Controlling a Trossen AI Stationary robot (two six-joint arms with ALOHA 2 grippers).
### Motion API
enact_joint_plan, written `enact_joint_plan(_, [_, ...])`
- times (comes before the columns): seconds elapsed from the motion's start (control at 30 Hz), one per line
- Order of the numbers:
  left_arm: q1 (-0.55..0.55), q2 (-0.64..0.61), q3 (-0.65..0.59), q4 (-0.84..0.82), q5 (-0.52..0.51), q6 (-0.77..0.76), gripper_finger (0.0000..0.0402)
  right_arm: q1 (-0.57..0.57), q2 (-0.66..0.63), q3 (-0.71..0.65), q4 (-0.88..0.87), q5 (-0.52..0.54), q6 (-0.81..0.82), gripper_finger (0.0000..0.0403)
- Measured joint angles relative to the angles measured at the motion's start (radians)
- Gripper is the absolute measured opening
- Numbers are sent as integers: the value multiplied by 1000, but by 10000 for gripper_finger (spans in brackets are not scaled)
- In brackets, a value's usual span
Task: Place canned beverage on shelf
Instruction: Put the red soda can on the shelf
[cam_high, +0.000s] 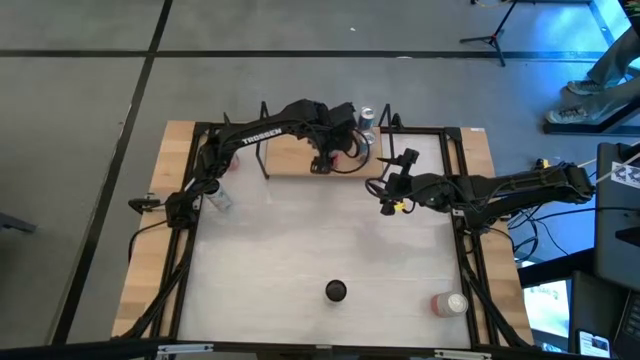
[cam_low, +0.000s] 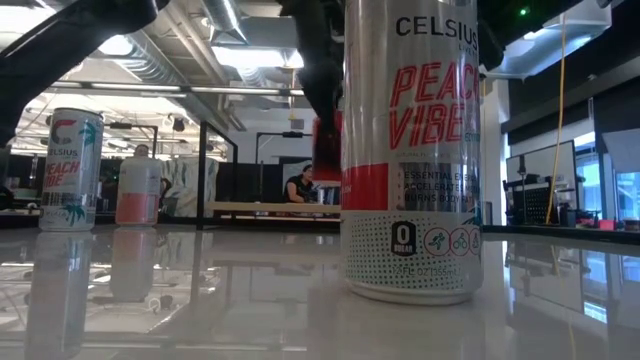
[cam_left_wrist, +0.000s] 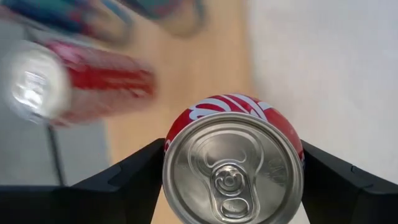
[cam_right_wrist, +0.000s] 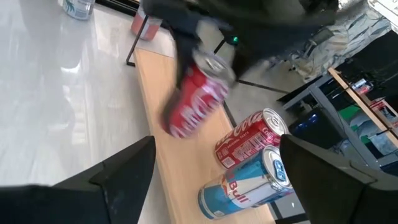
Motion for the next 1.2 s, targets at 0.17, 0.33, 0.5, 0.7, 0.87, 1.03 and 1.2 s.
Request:
enact_joint_plan(0.17, [-75,-17,1,-131,40,-84,289,0,0,0,-1,-9,0,337])
enact_joint_plan(0.33, [-165,-18,-28,-188,35,-144,289,0,0,0,-2,-29,0,337])
enact_joint_plan(0.5, [-248,-16,-121,-125,39,-154,290,0,0,0,-2,-35,0,337])
enact_joint_plan(0.7, [-306,-16,-242,8,17,-112,290,0,0,0,-2,-35,4,337])
enact_joint_plan(0.87, [-331,-16,-304,109,22,-87,290,0,0,0,-2,-35,6,337])
enact_joint_plan(1.03, [-333,-23,-345,154,34,-79,290,0,0,0,0,-35,9,337])
enact_joint_plan(1.2, [-331,-47,-379,160,62,-100,290,0,0,0,-2,-35,16,337])
